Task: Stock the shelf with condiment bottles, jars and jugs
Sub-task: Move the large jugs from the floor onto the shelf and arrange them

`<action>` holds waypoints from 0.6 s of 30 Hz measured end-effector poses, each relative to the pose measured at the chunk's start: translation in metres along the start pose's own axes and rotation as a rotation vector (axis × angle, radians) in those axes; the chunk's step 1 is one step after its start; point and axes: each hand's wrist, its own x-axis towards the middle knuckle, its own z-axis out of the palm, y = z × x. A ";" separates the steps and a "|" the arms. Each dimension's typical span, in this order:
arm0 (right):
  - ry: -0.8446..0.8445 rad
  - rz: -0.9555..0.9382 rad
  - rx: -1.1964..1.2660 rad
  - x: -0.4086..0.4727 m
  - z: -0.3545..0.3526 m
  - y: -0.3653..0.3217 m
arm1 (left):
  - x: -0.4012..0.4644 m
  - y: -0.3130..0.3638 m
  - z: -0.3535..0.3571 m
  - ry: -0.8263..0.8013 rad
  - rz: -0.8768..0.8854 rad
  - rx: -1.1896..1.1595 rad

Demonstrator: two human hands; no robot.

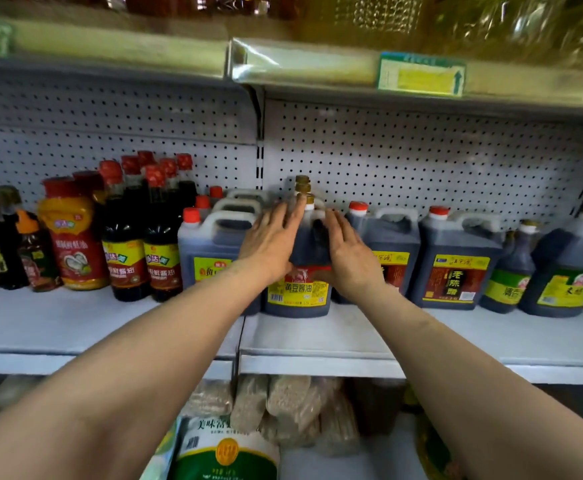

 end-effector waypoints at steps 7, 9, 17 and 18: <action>-0.035 0.075 0.039 -0.062 -0.016 -0.008 | -0.094 0.001 -0.001 0.081 -0.260 -0.403; -0.088 0.093 0.032 -0.083 -0.017 -0.016 | -0.122 0.003 0.000 0.046 -0.357 -0.474; -0.303 0.296 0.153 -0.194 -0.025 -0.086 | -0.231 0.000 -0.011 -0.185 -0.526 -0.671; -0.323 0.332 0.165 -0.210 -0.025 -0.099 | -0.247 -0.003 -0.014 -0.204 -0.515 -0.686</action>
